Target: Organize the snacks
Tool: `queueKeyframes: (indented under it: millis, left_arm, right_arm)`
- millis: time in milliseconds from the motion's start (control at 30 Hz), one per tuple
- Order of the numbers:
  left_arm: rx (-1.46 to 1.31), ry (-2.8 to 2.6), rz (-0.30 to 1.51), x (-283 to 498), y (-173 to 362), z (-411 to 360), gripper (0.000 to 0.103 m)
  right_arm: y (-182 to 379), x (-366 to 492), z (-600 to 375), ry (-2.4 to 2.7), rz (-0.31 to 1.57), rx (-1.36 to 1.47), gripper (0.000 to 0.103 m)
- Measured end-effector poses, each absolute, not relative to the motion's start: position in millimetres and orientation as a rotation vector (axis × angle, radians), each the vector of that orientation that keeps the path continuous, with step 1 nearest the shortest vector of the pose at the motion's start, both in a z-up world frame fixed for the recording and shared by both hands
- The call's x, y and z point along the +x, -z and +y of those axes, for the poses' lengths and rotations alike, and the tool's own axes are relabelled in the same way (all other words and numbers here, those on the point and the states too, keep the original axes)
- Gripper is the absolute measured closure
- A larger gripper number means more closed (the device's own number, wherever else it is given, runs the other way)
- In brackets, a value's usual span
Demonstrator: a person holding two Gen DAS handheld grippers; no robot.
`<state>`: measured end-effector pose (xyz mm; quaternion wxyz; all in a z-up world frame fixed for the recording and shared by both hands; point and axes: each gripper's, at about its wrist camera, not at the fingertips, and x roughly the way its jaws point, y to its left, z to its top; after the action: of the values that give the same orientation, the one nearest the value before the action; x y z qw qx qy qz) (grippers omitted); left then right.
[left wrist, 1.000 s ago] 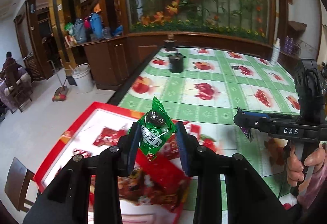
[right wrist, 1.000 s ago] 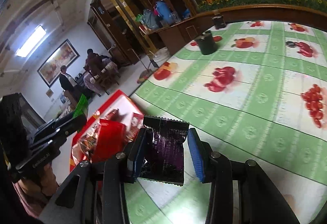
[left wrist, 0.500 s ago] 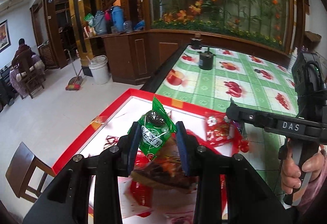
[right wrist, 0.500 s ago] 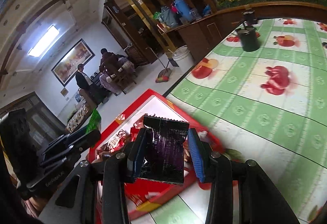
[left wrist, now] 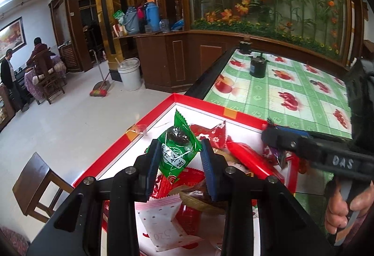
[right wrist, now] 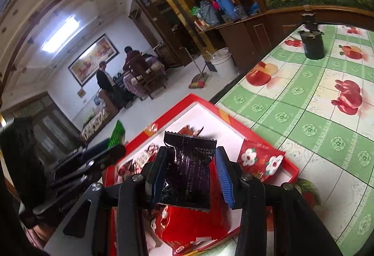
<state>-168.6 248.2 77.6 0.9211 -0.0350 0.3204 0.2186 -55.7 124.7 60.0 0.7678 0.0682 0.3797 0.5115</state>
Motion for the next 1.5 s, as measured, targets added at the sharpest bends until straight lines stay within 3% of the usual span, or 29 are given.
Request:
queueKeyframes:
  millis: [700, 867, 967, 1067, 1200, 1333, 1500]
  left_arm:
    - [-0.003, -0.554, 0.682, -175, -67, 248, 0.070]
    - [0.023, -0.565, 0.689, -173, -67, 245, 0.067]
    - [0.023, -0.570, 0.691, -173, -68, 245, 0.055]
    - [0.022, -0.579, 0.684, -173, -69, 246, 0.052]
    - [0.011, -0.593, 0.674, -176, -71, 246, 0.037]
    - [0.007, -0.599, 0.670, -177, -73, 247, 0.034]
    - [-0.015, -0.631, 0.656, -181, -79, 250, 0.021]
  right_arm:
    - [-62, -74, 122, -1.114, 0.743, 0.110, 0.059]
    - [-62, -74, 120, -1.097, 0.733, 0.119, 0.043]
    - [-63, -71, 117, -1.082, 0.731, 0.130, 0.043]
    - [-62, -70, 117, -1.075, 0.733, 0.128, 0.043]
    - [-65, -74, 119, -1.076, 0.718, 0.095, 0.038]
    - [-67, -82, 120, -1.076, 0.693, 0.055, 0.036]
    - [-71, -96, 123, -1.081, 0.658, 0.000, 0.028]
